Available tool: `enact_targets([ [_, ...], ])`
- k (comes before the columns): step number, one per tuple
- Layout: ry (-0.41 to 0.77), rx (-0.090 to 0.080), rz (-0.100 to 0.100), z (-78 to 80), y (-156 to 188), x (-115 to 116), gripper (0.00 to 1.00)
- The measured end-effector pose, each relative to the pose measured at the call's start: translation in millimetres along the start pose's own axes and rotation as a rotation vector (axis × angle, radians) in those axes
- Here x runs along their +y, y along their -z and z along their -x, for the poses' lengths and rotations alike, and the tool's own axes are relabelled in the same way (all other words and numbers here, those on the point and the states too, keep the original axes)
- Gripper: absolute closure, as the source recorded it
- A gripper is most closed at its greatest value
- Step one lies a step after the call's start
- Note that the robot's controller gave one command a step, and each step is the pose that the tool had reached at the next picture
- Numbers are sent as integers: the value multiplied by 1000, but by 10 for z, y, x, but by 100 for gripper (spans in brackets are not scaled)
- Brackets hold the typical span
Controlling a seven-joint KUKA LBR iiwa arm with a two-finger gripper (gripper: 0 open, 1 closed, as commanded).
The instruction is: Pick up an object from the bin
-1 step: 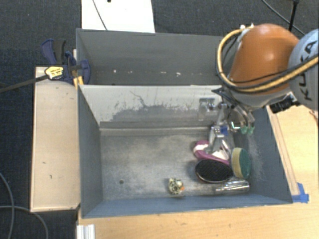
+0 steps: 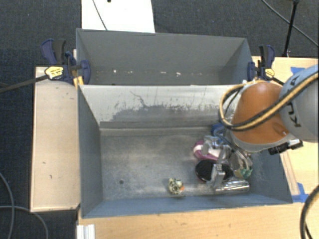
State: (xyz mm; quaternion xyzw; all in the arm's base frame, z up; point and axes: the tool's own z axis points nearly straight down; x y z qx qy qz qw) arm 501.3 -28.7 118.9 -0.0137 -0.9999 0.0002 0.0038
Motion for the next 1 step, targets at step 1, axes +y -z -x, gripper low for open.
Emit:
enact_targets([
  [1, -346, -9, 5, -79, -461, 23, 0],
])
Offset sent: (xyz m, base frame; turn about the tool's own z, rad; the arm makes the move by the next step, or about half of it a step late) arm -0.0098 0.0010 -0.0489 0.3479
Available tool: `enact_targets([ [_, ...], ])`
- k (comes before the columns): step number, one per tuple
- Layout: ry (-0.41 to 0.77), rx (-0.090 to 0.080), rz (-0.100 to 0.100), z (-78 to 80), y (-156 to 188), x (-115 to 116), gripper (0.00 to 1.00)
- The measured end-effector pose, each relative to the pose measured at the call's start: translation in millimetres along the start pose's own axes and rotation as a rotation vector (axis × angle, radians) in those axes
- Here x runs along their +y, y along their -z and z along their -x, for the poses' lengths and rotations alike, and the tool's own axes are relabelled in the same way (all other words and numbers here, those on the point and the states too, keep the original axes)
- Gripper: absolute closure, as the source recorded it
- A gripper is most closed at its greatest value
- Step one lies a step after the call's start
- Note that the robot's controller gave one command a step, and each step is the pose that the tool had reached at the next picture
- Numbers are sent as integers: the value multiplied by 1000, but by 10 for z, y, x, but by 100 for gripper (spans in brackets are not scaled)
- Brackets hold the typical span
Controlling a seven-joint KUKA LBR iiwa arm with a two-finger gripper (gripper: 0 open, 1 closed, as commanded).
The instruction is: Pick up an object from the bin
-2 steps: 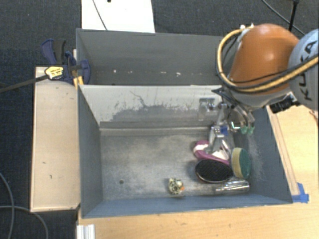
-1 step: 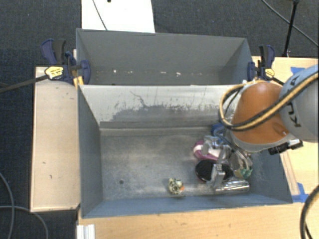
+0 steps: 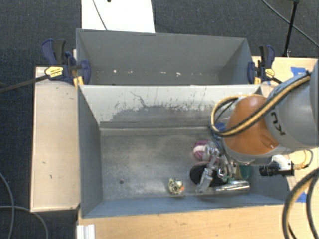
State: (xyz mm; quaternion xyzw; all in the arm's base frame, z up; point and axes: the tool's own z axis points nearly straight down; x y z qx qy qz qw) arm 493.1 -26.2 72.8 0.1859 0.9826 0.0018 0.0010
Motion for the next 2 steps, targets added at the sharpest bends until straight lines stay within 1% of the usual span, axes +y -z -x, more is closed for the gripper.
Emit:
enact_targets([
  [1, 0, -18, 2, 52, 27, -3, 100],
  [2, 7, -9, -1, 262, 1628, -117, 100],
])
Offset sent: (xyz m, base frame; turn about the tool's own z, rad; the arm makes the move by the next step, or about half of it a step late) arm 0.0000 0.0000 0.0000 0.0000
